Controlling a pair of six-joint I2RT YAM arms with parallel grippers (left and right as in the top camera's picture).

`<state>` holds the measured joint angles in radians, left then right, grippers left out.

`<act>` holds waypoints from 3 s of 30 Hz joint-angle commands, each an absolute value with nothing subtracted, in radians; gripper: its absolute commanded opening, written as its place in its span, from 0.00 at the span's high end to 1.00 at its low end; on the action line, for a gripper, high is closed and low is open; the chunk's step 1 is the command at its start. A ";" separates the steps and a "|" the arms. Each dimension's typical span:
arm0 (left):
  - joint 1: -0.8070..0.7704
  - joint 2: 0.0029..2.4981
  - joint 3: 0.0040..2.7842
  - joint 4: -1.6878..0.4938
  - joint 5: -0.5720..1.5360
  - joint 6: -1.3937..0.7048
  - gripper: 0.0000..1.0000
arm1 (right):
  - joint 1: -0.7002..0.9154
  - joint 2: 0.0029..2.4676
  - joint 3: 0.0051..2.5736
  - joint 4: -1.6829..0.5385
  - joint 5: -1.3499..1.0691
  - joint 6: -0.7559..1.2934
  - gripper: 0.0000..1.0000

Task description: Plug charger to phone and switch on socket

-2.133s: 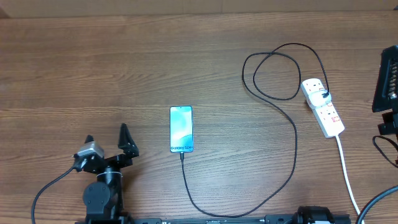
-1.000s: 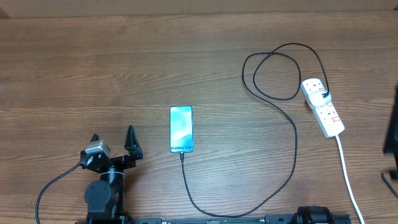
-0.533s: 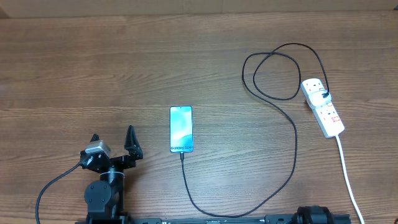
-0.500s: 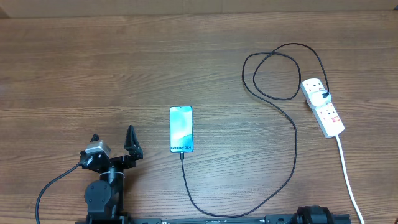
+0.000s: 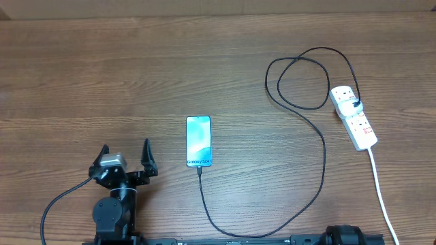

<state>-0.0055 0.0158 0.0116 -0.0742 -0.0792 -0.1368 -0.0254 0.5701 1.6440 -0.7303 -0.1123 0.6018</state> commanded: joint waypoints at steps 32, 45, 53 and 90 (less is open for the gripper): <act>0.000 0.004 0.005 -0.075 -0.017 -0.003 0.00 | -0.030 0.374 1.643 -0.720 -0.204 0.597 0.32; 0.000 0.004 0.005 -0.075 -0.017 -0.003 0.00 | -0.037 0.107 1.643 -0.719 -0.200 0.594 0.29; 0.000 0.004 0.005 -0.075 -0.017 -0.003 0.00 | -0.033 0.005 1.660 -0.732 -0.176 0.594 0.27; 0.000 0.004 0.005 -0.075 -0.017 -0.003 0.00 | 0.021 0.007 0.987 -0.633 0.051 0.699 0.00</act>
